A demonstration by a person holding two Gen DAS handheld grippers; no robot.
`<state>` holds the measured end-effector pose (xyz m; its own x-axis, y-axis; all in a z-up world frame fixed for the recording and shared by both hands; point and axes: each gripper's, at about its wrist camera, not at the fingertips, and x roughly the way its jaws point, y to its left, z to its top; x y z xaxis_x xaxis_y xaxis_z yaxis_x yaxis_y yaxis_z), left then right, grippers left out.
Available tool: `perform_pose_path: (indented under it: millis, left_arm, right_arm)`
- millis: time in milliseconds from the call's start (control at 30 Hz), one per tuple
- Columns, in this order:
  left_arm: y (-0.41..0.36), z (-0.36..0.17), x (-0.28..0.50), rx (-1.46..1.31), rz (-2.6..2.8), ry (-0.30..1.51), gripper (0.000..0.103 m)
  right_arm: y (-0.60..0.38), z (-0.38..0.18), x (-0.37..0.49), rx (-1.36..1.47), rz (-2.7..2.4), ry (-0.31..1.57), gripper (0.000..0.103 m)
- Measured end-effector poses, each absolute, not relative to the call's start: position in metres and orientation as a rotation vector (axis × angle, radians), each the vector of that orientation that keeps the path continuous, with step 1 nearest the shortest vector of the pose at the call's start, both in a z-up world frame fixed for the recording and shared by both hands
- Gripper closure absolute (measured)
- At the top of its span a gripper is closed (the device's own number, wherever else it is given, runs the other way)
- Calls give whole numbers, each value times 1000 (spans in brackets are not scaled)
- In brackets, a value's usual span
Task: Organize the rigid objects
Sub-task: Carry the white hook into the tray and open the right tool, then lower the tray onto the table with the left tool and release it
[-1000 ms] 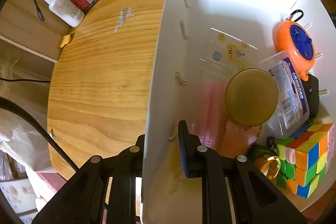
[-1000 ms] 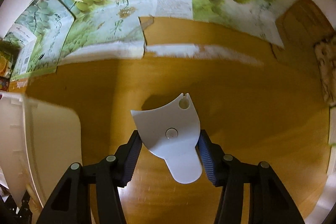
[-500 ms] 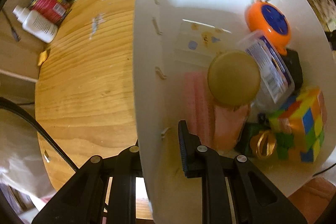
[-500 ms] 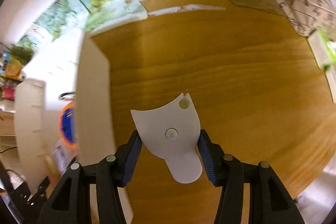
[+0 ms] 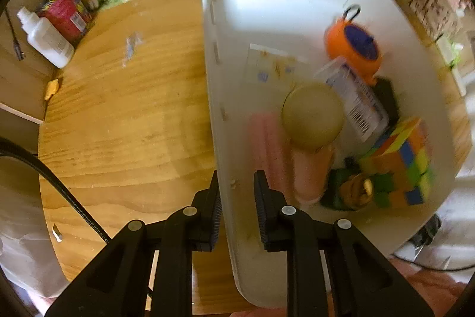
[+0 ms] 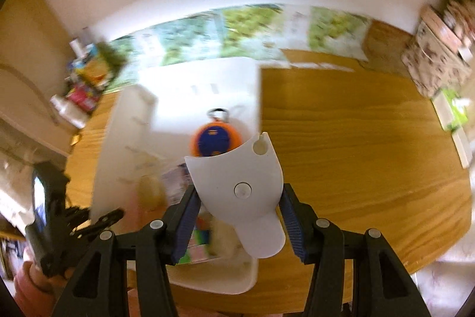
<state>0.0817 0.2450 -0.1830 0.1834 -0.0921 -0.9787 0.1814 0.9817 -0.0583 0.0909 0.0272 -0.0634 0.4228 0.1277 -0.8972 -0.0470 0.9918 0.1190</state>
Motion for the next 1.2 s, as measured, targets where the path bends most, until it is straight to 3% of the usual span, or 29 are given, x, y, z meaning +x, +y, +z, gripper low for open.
perform_pose_path:
  millis: [233,267,300,333,400,467,533,733,933,1067,1200]
  left_arm:
    - [252,-148,72,-4,-150,1251,81]
    - [253,-142,69,-18,-130,1234,81]
    - [250,-138,68,-26,-119,1225,81]
    - [252,-131,65,-46,-94,1205,81]
    - [253,-122,58,-81,-55,1170,80]
    - [251,-115,51,-121,-20,1141,74]
    - [245,-105,43,-164,49,1112,56]
    - [208,-84,21,-188,195,1023,33]
    - [142,-68,-4,-246,134,1001,22]
    - [104,-68,-19,-220,116,1025,15]
    - [78,-70,-31,-228,138,1053,12]
  right_arm:
    - [58,-70,97,114,286,1094,48]
    - [58,-71,96,122,303,1092,45]
    - [59,-73,95,129,330,1086,32]
    - [59,-75,95,138,357,1074,25]
    - [54,-77,93,181,404,1052,20]
    - [47,-81,90,209,446,1057,20]
    - [38,-84,85,193,469,1068,20]
    - [-11,-102,57,70,507,1087,18]
    - [-67,-121,26,29,464,1126,18]
    - [-101,-125,4,95,422,1151,0]
    - [-132,-121,-13,163,334,1143,0]
